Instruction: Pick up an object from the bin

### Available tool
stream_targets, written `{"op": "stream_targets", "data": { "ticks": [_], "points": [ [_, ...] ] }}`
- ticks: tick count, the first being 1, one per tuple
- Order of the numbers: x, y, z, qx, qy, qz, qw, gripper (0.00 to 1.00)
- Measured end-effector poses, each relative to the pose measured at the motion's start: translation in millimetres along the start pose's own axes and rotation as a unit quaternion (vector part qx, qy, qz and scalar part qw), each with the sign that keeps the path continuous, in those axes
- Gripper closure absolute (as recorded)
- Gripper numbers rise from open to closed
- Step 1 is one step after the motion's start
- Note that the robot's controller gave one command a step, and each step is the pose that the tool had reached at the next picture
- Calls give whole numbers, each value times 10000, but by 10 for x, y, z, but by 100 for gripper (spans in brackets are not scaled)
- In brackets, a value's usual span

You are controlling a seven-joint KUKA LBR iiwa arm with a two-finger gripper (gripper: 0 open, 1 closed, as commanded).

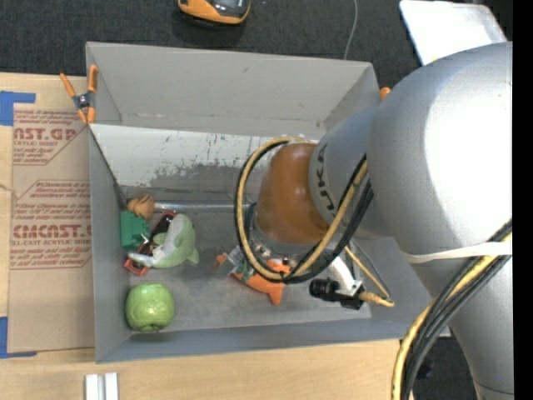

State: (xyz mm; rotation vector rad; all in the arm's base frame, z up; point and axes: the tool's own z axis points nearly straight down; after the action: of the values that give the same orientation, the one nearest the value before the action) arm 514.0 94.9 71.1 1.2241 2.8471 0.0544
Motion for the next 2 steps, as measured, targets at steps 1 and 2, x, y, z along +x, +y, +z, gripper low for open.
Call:
{"op": "stream_targets", "data": {
  "ticks": [1,2],
  "points": [
    [-192,-298,-44,-10,-13,485,9988,100],
    [-351,-470,-43,-20,-9,598,9982,100]
  ]
}}
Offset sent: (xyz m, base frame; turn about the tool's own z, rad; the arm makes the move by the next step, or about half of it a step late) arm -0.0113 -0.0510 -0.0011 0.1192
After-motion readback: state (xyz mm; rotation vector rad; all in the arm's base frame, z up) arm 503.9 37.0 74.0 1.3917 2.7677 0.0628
